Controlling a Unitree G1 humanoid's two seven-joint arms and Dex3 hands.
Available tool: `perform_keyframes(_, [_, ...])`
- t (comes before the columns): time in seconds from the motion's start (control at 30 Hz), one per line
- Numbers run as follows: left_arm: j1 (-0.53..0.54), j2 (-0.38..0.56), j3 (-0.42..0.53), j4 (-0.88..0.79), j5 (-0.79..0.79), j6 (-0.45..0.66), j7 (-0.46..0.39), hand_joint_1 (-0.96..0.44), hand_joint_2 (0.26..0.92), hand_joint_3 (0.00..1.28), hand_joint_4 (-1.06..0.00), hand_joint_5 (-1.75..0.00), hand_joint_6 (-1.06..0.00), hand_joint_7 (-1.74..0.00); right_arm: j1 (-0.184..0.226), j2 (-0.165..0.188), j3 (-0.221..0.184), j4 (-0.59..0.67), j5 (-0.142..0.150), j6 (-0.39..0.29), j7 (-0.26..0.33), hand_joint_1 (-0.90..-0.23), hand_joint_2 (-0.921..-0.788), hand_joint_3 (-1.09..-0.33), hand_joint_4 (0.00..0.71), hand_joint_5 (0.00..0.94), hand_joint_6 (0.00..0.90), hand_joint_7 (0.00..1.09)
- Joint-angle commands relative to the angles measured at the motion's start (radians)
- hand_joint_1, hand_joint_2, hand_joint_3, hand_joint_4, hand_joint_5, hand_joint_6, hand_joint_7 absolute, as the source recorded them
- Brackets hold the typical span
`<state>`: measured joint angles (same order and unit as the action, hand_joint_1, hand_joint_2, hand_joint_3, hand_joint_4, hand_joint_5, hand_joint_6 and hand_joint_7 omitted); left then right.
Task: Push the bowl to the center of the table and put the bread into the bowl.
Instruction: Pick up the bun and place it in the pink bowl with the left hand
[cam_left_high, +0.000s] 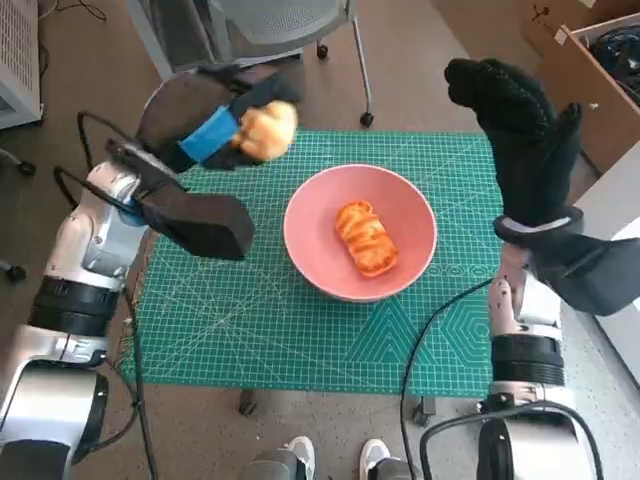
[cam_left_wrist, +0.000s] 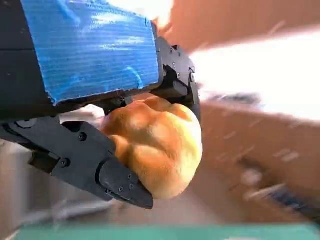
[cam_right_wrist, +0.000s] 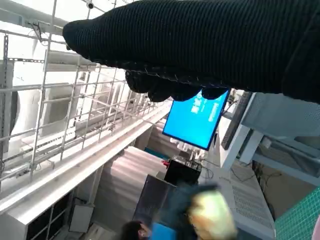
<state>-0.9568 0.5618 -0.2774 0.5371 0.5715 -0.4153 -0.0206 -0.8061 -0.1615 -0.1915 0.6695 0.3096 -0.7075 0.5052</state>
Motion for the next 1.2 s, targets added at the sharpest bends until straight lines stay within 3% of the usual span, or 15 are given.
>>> perform_keyframes(0.03, [-0.037,-0.060,-0.031,0.009,0.010,-0.023,-0.013,0.00,0.919,0.02,-0.72,-1.07,-0.71,-1.13,0.017,0.005,0.005,-0.002,0.001,0.018,0.005,-0.663,-0.921,-0.710,0.229,0.001,0.271,0.13])
perform_keyframes(0.4, [-0.078,-0.190,-0.104,0.118,0.010,-0.064,-0.084,0.00,0.920,0.10,-0.60,-1.20,-0.63,-1.21,0.040,0.001,0.000,-0.044,0.000,0.025,-0.002,-0.662,-0.921,-0.710,0.226,0.000,0.272,0.12])
perform_keyframes(0.7, [-0.114,-0.236,-0.139,0.259,0.014,-0.081,-0.131,0.00,0.920,0.12,-0.59,-1.26,-0.61,-1.20,0.067,-0.007,-0.006,-0.083,-0.009,0.029,-0.019,-0.659,-0.921,-0.713,0.221,0.000,0.272,0.12])
perform_keyframes(0.77, [-0.114,-0.241,-0.134,0.278,-0.006,-0.059,-0.172,0.00,0.921,0.19,-0.54,-1.32,-0.50,-1.30,0.073,-0.009,-0.006,-0.091,-0.012,0.031,-0.024,-0.660,-0.921,-0.716,0.218,0.000,0.272,0.12])
perform_keyframes(0.8, [-0.112,-0.243,-0.131,0.283,-0.014,-0.045,-0.195,-0.03,0.902,0.19,-0.45,-1.18,-0.41,-1.18,0.076,-0.010,-0.006,-0.095,-0.012,0.032,-0.026,-0.660,-0.921,-0.716,0.217,0.000,0.271,0.12])
perform_keyframes(0.87, [-0.107,-0.244,-0.130,0.279,-0.019,-0.001,-0.241,-0.12,0.867,0.12,-0.24,-0.59,-0.20,-0.74,0.080,-0.012,-0.006,-0.101,-0.014,0.033,-0.031,-0.660,-0.921,-0.719,0.215,0.000,0.271,0.12])
perform_keyframes(0.9, [-0.105,-0.243,-0.130,0.274,-0.020,0.010,-0.251,-0.15,0.859,0.09,-0.18,-0.39,-0.13,-0.59,0.082,-0.012,-0.005,-0.104,-0.014,0.034,-0.033,-0.660,-0.921,-0.720,0.215,0.000,0.270,0.12])
perform_keyframes(1.0, [-0.098,-0.236,-0.133,0.252,-0.011,0.057,-0.288,-0.30,0.847,0.04,-0.06,-0.13,-0.04,-0.37,0.085,-0.014,-0.006,-0.109,-0.015,0.037,-0.040,-0.661,-0.921,-0.723,0.214,0.000,0.271,0.12])
perform_keyframes(1.2, [-0.089,-0.218,-0.142,0.237,0.005,0.039,-0.290,-0.54,0.859,0.03,-0.01,-0.02,-0.01,-0.27,0.089,-0.012,0.000,-0.112,-0.026,0.036,-0.058,-0.663,-0.921,-0.726,0.214,0.000,0.273,0.12])
